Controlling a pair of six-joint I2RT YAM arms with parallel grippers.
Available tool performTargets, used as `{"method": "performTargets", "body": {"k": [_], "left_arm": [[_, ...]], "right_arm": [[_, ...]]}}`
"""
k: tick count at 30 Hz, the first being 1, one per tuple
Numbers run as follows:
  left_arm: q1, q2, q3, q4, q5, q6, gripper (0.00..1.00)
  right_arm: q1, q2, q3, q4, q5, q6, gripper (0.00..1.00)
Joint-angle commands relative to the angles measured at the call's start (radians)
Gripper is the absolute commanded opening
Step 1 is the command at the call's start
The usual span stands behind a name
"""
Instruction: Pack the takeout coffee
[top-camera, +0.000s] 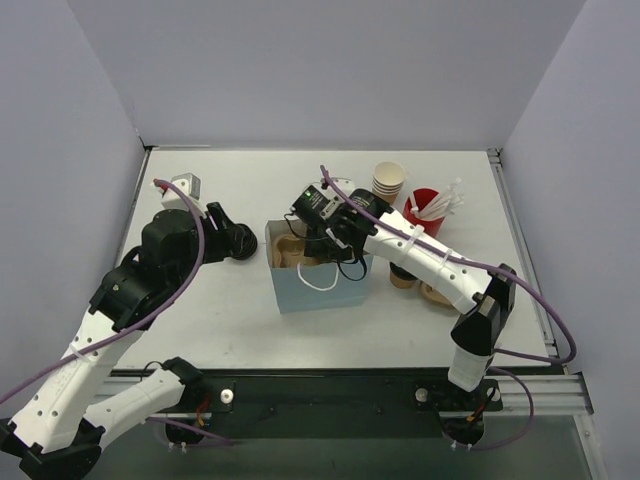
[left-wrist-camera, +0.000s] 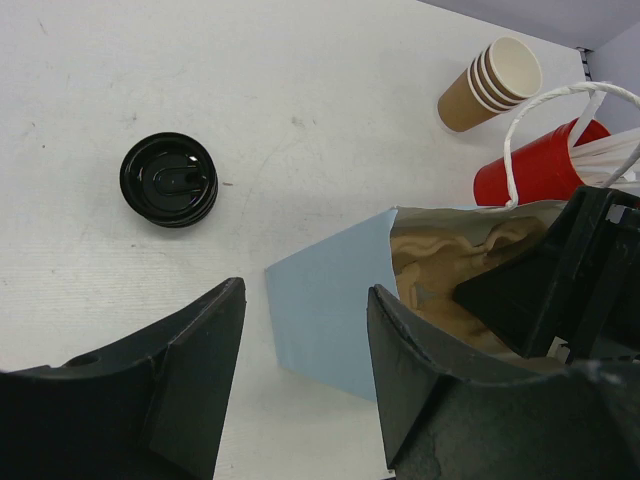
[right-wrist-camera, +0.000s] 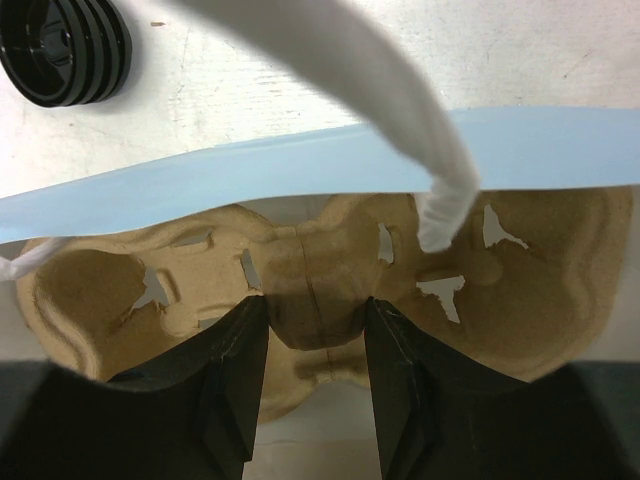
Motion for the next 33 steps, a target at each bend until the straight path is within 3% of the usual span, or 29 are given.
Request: {"method": "performTargets", "body": {"k": [1,14,18,21,33], "left_arm": [[0.002,-0.008,0.045,-0.023,-0.021,0.007,0.62],[0.002,-0.005,0.054,-0.034,-0.028,0.006,0.62],[0.002,0.006,0.065,-0.028,-0.028,0.012,0.61],[0.002,0.013,0.085,-0.04,-0.035,0.024,0.62],[0.002,0.021,0.136,-0.132,0.024,0.027,0.62]], "right_arm": [[0.019,0.009,-0.023,-0.075,0.067,-0.015,0.35],[0.028,0.041,-0.07,-0.061,0.084,0.007,0.45],[0.036,0.041,-0.06,-0.061,0.086,0.008,0.64],[0.04,0.013,-0.067,-0.061,0.102,0.016,0.71],[0.04,-0.135,-0.006,-0.089,0.027,0.004,0.7]]}}
